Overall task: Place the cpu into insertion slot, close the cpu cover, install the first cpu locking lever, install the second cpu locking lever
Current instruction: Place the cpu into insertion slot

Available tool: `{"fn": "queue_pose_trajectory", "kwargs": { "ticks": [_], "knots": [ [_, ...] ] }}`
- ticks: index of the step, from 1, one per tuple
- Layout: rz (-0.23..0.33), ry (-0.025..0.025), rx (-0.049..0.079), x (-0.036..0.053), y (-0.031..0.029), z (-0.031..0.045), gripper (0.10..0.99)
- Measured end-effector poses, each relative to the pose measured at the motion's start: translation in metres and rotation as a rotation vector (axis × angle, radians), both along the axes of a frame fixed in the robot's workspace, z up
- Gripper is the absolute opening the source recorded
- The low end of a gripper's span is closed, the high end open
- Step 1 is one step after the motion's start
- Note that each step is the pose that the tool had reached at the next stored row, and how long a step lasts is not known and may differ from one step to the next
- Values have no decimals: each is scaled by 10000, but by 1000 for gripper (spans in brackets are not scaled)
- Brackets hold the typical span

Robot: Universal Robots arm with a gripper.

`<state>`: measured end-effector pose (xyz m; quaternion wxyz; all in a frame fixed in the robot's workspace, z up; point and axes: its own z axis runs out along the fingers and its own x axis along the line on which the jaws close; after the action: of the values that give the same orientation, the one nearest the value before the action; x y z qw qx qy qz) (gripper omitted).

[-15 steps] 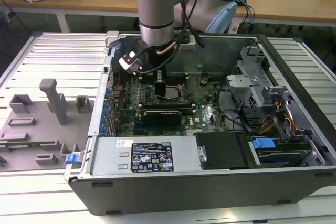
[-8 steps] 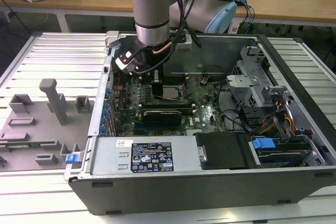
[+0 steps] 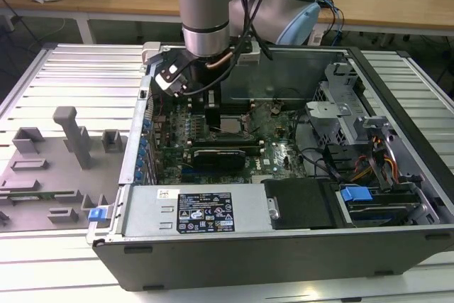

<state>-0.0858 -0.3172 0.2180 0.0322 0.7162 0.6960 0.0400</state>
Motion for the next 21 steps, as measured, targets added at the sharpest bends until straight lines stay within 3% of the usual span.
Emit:
{"fn": "queue_pose_trajectory", "kwargs": {
  "ticks": [9, 16, 17, 21],
  "knots": [
    [0, -43, -1, 0, 0, 188, 616],
    [0, -46, 0, 0, 0, 198, 616],
    [0, -46, 0, 0, 0, 198, 600],
    [-1, -46, 0, 0, 0, 199, 353]
  ]
}}
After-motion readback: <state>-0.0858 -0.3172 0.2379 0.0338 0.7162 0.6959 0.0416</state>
